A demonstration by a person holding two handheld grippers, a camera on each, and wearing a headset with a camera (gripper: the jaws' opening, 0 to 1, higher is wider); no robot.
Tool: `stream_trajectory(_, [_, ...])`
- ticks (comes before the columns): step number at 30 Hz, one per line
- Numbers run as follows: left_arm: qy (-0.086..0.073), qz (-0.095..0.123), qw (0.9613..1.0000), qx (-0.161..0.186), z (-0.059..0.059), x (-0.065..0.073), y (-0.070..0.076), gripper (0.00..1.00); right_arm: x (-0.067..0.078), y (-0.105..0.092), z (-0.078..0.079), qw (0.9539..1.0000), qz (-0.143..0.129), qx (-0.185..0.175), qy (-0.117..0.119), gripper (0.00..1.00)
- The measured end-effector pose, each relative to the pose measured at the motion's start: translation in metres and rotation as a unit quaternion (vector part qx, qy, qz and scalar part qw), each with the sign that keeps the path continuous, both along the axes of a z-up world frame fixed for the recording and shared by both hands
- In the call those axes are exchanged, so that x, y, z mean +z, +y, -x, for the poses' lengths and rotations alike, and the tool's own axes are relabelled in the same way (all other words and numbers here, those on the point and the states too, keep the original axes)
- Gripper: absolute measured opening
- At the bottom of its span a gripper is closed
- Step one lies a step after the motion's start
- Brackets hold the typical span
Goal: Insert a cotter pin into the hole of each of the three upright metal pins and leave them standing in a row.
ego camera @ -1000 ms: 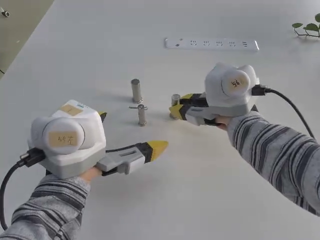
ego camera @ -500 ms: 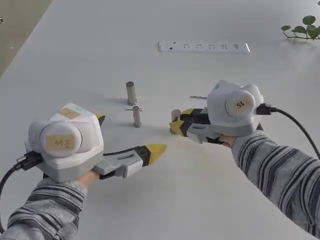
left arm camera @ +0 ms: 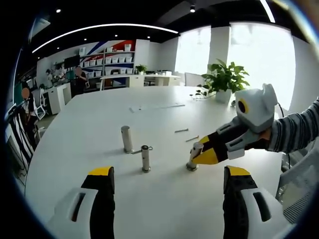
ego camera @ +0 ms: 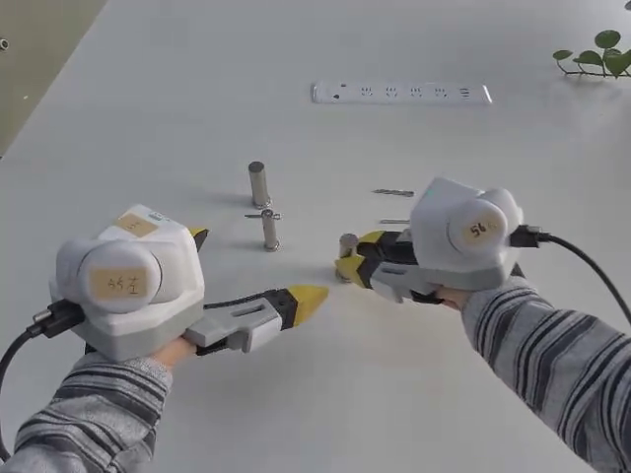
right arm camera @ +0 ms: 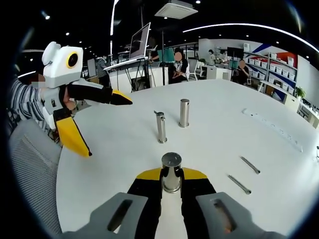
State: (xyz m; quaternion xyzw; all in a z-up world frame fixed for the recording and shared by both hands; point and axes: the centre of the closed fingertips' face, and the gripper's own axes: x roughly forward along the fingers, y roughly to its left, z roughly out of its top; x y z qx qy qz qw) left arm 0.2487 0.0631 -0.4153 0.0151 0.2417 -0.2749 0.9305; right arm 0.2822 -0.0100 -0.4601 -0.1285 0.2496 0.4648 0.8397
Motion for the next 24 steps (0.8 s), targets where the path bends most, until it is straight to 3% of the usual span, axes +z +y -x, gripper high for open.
stream_trajectory(15, [0.009,-0.004,1.0000,-0.002,0.002,-0.005,-0.001,0.89,0.000,-0.002,0.000,0.9999,-0.004,-0.010,-0.001,0.09])
stream_trajectory(24, [0.003,-0.003,1.0000,0.002,0.004,-0.001,0.001,0.91,0.013,-0.010,0.002,0.9999,-0.010,-0.010,0.000,0.22])
